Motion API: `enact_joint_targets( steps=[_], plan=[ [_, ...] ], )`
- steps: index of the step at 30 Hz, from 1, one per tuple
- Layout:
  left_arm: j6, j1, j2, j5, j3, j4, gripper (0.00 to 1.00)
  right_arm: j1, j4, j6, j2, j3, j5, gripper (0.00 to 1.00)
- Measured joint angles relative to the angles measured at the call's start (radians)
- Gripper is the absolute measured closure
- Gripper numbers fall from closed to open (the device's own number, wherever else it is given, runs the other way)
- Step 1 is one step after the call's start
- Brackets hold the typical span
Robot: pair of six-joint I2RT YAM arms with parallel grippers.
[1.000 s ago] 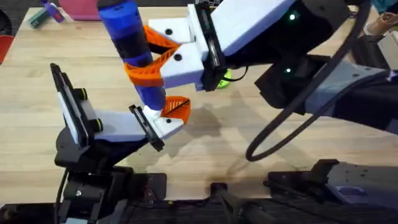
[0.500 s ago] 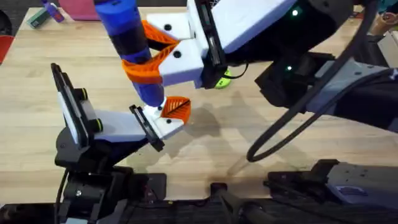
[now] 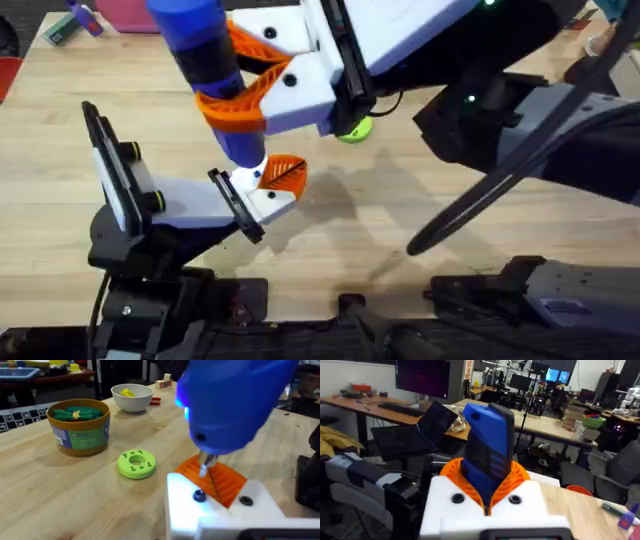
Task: Pick up the gripper from the table and insert it into the empty holder that is missing its gripper. Then pick up a screw, insert it into the mounting hole, and use the screwdriver to tighten it. Finally, clean up the table by picking up the vegetable and placing it into the bucket.
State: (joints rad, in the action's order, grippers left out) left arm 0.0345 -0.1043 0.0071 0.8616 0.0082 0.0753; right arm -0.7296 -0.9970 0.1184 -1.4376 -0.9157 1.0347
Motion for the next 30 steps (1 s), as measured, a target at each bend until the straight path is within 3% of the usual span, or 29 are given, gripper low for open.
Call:
enact_joint_targets(
  steps=[30],
  plan=[
    [0.0, 0.0, 0.0, 0.003, 0.0, 0.0, 0.983, 0.003, 0.049, 0.0, -0.008, 0.0, 0.006, 0.976]
  ],
)
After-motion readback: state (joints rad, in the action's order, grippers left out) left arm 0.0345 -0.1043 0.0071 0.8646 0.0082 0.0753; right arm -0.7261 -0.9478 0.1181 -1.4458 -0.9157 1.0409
